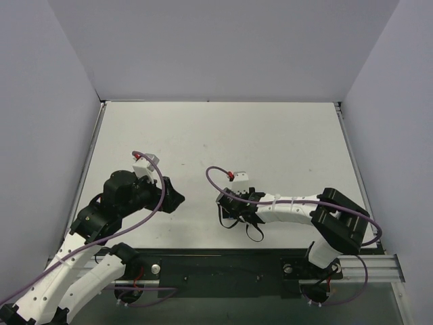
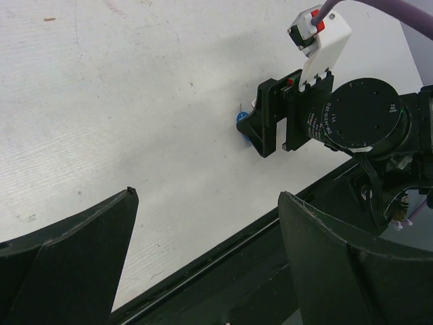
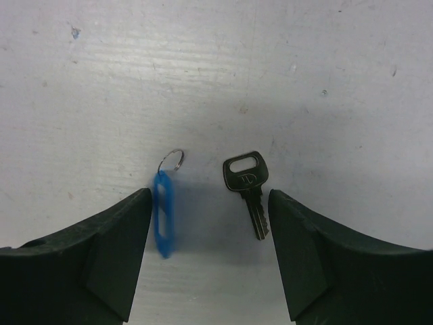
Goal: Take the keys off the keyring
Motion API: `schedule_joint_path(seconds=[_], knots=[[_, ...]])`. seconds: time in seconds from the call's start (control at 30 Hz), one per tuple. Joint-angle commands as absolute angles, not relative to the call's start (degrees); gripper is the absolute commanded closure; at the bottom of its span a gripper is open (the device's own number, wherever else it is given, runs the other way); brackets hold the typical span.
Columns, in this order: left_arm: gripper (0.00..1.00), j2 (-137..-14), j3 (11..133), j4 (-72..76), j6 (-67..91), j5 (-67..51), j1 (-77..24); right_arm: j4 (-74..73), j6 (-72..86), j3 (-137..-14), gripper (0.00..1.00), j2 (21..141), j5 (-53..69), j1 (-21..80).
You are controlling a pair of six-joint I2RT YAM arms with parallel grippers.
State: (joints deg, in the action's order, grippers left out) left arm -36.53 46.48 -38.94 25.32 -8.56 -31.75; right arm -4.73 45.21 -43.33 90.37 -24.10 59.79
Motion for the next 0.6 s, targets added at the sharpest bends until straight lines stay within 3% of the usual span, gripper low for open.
schedule_joint_path(seconds=[0.0, 0.1, 0.23, 0.57], knots=[[0.05, -36.03, 46.58, -37.09, 24.79, -7.91, -31.46, -5.54, 46.58, -44.12, 0.36, 92.28, -23.47, 60.21], [0.05, -35.77, 46.58, -37.00, 24.87, -8.00, -31.46, -5.80, 46.41, -44.56, 0.40, 93.77, -22.76, 60.21], [0.05, -35.60, 46.41, -36.91, 24.96, -7.82, -31.46, -6.85, 46.76, -45.17, 0.54, 95.36, -22.68, 60.29], [0.05, -35.77, 46.41, -36.91, 25.05, -7.91, -31.38, -10.46, 47.81, -44.83, 0.69, 95.01, -24.08, 59.16]])
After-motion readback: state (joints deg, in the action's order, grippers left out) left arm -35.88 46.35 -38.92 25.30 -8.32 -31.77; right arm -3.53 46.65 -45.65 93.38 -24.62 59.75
